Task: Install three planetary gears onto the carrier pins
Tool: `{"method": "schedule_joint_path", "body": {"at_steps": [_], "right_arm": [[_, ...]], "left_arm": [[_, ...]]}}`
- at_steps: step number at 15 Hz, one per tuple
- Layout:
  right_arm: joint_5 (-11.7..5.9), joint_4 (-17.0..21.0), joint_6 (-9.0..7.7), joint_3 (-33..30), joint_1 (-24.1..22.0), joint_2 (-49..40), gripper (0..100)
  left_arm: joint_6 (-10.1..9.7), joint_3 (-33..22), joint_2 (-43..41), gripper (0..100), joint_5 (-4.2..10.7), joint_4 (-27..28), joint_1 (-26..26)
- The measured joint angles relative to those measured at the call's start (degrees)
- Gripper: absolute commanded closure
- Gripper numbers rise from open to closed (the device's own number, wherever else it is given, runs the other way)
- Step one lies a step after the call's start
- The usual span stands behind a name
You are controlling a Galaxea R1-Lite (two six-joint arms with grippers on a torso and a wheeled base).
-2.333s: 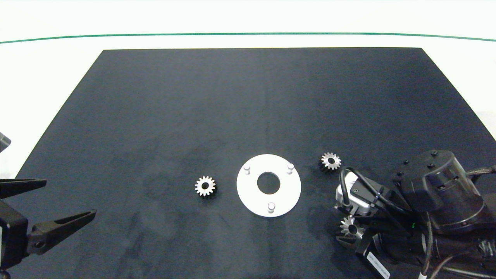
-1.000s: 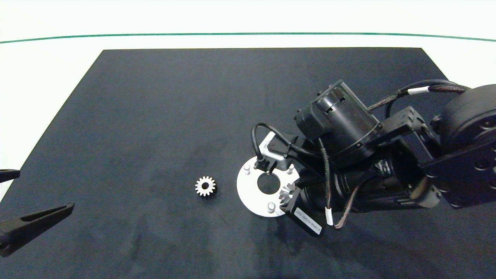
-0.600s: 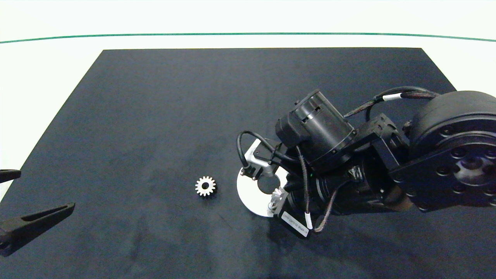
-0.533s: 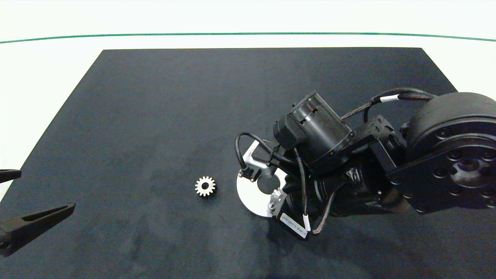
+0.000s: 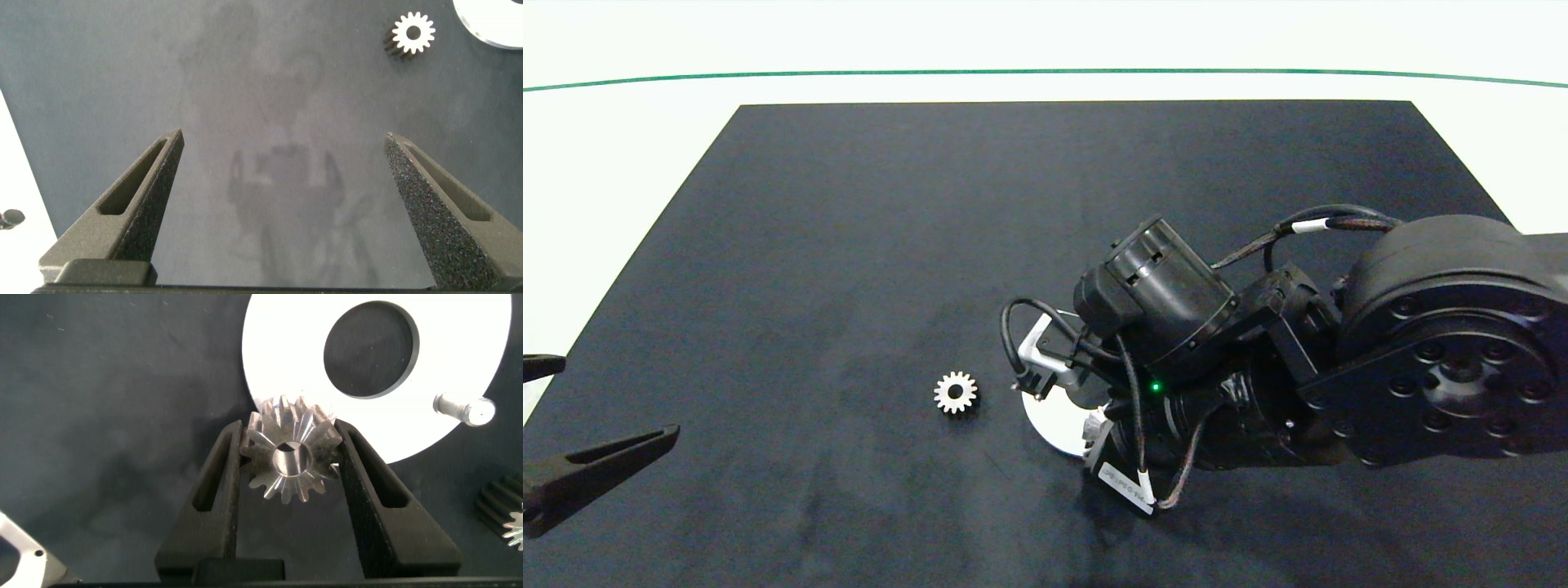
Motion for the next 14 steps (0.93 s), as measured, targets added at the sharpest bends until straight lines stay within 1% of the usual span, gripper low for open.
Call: {"method": "schedule_joint_path", "body": {"at_steps": [6, 10, 11, 13, 14], "right_arm": [[-0.02, -0.1, -0.05, -2.6, 0.1, 1.7, 99], [-0.06, 0.3, 0.00, -2.5, 0.4, 1.9, 99], [-0.17, 0.4, 0.00, -2.5, 0.4, 1.9, 99], [-1.29, 0.4, -0.07, -2.4, 0.4, 1.9, 99], [-1.44, 0.4, -0.07, -2.4, 0.4, 1.9, 99]], "left_arm": [[0.00, 0.0, 0.1, 0, 0.02, 0.0, -0.1], [0.00, 0.0, 0.0, 0, 0.02, 0.0, -0.1], [0.00, 0.0, 0.0, 0, 0.02, 0.0, -0.1], [0.00, 0.0, 0.0, 0, 0.00, 0.0, -0.1], [-0.01, 0.0, 0.0, 0, 0.02, 0.0, -0.1]]}}
